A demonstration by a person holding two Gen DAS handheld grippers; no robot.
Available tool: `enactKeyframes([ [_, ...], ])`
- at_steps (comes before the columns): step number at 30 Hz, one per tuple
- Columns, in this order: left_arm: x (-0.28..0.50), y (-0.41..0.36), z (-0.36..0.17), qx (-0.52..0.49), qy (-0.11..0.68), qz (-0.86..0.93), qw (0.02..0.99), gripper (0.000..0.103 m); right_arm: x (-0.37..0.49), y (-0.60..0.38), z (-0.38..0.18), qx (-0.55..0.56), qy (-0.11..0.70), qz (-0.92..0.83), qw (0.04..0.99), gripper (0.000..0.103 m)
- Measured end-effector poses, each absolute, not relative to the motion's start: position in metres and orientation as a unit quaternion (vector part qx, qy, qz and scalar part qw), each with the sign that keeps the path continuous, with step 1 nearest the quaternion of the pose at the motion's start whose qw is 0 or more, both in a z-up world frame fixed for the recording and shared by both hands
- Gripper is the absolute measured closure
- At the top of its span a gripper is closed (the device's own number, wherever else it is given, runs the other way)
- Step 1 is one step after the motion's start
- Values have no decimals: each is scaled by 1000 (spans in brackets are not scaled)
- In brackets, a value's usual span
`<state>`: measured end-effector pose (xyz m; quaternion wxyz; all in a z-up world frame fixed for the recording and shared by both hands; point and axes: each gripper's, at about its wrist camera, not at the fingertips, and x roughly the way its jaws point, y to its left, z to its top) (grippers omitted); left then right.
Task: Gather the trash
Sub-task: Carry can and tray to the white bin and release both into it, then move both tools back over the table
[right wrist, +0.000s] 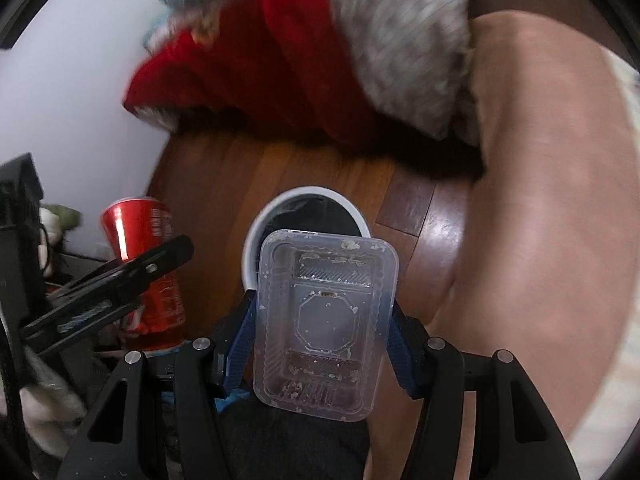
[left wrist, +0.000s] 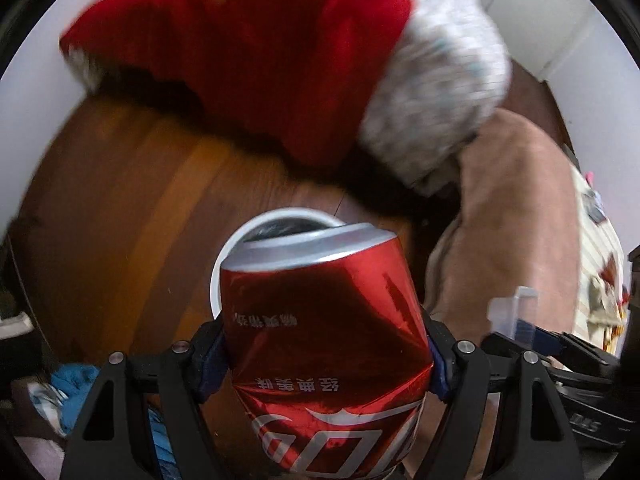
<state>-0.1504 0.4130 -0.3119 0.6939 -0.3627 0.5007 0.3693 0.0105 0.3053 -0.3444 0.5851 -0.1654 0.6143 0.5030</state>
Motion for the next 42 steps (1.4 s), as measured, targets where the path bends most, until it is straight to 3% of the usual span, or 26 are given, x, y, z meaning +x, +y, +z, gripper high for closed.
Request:
enactKeyframes([
  [4, -162, 449, -363, -417, 515, 357, 658, 25, -5, 364, -401, -210, 633, 489, 563, 42],
  [7, -177, 464, -388, -459, 504, 356, 639, 3, -9, 388, -440, -229, 653, 477, 542, 41],
  [9, -186, 472, -394, -482, 491, 359, 631, 2, -13, 400, -457, -233, 667, 474, 525, 38],
  [11, -193, 473, -396, -483, 487, 371, 626, 2, -11, 408, -470, -233, 676, 470, 517, 14],
  [13, -208, 473, -392, -471, 484, 390, 626, 2, -13, 407, -474, -231, 674, 475, 516, 10],
  [15, -214, 470, -390, -446, 486, 417, 625, 1, -15, 405, -473, -233, 667, 480, 519, 0],
  [29, -229, 398, -370, -366, 493, 473, 631, 2, -30, 351, -436, -341, 570, 472, 580, 0],
  [42, -225, 351, -315, -336, 469, 478, 662, 2, -33, 302, -360, -317, 518, 499, 618, 0],
])
